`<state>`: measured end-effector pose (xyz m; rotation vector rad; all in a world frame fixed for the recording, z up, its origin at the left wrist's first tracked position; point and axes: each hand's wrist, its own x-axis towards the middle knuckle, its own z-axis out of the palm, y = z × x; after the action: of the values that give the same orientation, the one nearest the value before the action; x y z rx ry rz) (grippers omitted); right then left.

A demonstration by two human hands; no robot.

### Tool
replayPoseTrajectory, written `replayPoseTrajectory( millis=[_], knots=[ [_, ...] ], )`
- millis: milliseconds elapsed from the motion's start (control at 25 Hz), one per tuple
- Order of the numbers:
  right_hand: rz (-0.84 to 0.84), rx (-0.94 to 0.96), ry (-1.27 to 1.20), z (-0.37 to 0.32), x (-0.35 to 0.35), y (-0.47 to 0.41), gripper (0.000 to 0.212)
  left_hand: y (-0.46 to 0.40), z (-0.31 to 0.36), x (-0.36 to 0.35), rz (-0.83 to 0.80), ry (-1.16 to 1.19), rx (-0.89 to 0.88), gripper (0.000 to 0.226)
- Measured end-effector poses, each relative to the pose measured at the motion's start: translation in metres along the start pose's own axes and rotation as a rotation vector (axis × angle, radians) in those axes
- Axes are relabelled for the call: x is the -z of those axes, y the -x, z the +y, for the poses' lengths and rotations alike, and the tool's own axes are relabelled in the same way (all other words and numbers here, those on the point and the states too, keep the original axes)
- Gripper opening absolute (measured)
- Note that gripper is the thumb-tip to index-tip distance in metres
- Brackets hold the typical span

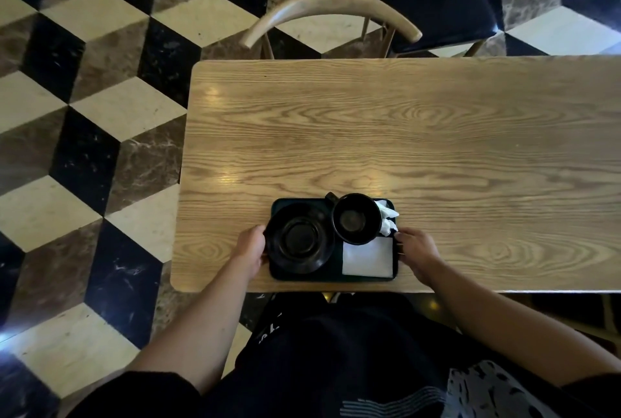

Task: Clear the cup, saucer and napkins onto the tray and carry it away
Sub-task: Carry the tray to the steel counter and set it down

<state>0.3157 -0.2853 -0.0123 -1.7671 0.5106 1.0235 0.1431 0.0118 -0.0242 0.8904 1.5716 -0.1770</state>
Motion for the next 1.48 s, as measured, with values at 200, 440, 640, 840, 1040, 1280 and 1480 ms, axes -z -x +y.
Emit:
replayPoseTrajectory(
  millis=[200,440,640,840,1040,1280,1480],
  knots=[
    [0.000,-0.009,-0.034,0.000,-0.002,-0.001,0.029,0.004,0.003,-0.003,0.005,0.017,0.004,0.028],
    [0.025,-0.005,-0.087,0.011,-0.003,-0.003,0.026,0.002,0.001,-0.002,0.003,-0.006,-0.005,0.018],
    [0.029,0.014,-0.151,0.013,-0.011,0.011,0.026,-0.009,-0.007,0.012,-0.026,-0.025,-0.022,0.024],
    [0.043,0.041,-0.137,0.021,-0.023,0.023,0.025,-0.005,-0.013,0.032,-0.029,0.009,-0.041,0.026],
    [0.016,0.072,-0.116,0.023,-0.035,0.037,0.024,0.003,-0.025,0.054,-0.037,0.038,-0.055,0.026],
    [-0.096,0.105,-0.022,0.035,-0.051,0.045,0.025,0.027,-0.068,0.091,0.031,0.130,-0.083,0.026],
    [-0.220,0.102,0.076,0.038,-0.073,0.053,0.023,0.052,-0.124,0.131,0.121,0.167,-0.007,0.025]
  ],
)
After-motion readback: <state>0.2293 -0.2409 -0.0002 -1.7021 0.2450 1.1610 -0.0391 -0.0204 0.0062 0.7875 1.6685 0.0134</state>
